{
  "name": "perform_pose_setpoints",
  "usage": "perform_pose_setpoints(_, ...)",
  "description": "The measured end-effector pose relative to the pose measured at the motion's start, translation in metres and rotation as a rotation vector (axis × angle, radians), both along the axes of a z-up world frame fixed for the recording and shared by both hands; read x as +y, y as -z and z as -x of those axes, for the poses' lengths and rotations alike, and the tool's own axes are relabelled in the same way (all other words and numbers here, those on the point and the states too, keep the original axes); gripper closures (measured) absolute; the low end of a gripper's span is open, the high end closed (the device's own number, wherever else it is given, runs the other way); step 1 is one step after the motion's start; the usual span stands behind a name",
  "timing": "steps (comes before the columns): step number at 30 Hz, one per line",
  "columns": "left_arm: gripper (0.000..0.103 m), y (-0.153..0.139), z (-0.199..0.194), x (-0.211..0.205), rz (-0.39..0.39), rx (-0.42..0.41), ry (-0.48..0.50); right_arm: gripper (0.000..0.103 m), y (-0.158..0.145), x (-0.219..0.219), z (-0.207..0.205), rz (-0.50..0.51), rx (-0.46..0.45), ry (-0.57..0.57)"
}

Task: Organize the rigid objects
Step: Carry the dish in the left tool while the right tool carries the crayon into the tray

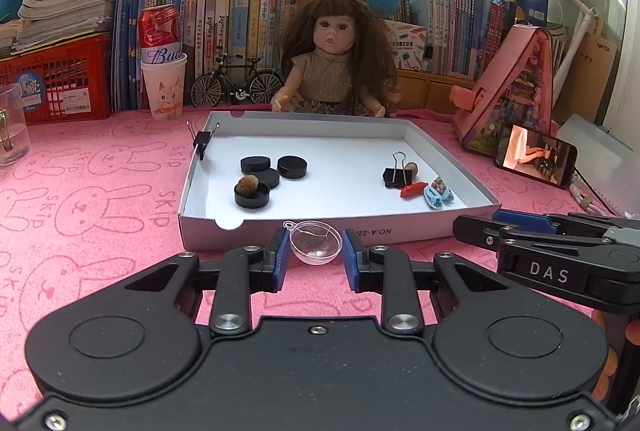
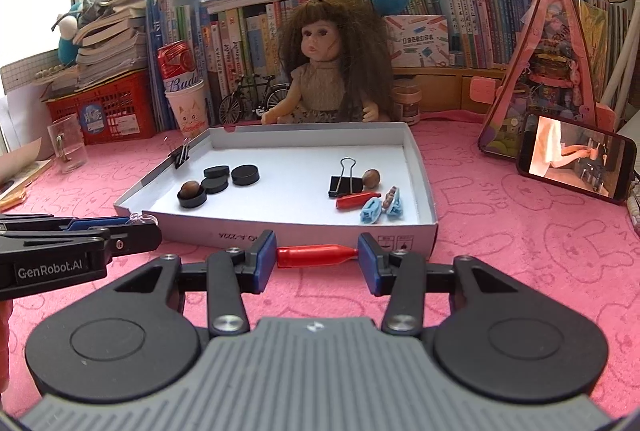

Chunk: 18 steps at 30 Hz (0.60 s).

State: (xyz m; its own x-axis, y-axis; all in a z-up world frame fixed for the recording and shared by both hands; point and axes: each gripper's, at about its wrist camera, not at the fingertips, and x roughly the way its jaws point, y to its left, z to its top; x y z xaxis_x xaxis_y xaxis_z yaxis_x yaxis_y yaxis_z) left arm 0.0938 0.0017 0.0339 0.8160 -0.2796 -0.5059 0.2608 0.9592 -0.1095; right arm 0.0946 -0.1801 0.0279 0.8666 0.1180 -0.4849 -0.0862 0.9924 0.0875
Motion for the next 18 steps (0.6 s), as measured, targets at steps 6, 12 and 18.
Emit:
perform_pose_setpoints(6,0.077,-0.006,-0.013,0.001,0.013,-0.015,-0.017,0.053,-0.005,-0.006,-0.009,-0.008,-0.016,0.023)
perform_pose_setpoints(12,0.077,-0.011,-0.029,-0.001,0.02,-0.02,-0.03,0.053,-0.011,-0.011,-0.02,-0.02,-0.032,0.048)
perform_pose_setpoints(18,0.077,-0.012,-0.047,-0.002,0.027,-0.01,-0.041,0.053,-0.014,-0.014,-0.032,-0.021,-0.04,0.063)
